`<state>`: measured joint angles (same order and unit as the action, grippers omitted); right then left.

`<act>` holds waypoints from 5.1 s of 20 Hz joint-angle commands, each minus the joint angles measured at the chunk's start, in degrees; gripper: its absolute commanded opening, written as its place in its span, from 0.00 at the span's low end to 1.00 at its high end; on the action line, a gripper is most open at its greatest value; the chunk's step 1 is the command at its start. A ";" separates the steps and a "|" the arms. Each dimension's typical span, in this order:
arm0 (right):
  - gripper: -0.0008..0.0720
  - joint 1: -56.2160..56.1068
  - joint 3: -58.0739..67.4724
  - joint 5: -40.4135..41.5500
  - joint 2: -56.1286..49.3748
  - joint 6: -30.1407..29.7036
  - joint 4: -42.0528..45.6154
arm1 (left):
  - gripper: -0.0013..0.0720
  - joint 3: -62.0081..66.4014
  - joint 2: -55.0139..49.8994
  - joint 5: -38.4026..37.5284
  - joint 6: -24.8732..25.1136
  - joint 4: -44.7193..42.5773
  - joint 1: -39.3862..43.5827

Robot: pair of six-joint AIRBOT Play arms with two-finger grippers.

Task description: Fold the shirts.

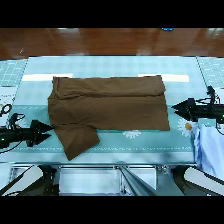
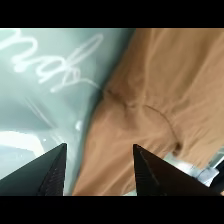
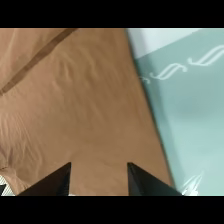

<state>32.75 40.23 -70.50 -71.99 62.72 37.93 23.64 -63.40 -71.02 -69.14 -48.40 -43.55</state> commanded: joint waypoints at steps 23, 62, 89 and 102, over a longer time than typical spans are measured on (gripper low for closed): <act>0.57 -9.11 -1.07 -3.04 -4.28 11.23 22.16 | 0.04 -0.04 -3.32 3.50 4.87 0.90 15.30; 0.05 -16.59 42.69 6.23 -32.50 6.47 1.68 | 0.04 60.15 -39.06 12.04 -7.67 10.93 26.82; 0.59 6.25 20.90 2.21 -11.19 8.61 14.80 | 0.71 15.50 14.82 20.74 -9.84 -2.12 36.30; 0.59 -11.30 34.47 4.15 -32.28 8.02 0.63 | 0.71 15.63 6.51 23.69 -11.30 -1.92 39.60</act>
<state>24.84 71.16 -66.04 -99.81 70.00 41.10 39.22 -56.23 -47.62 -80.40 -50.30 -4.08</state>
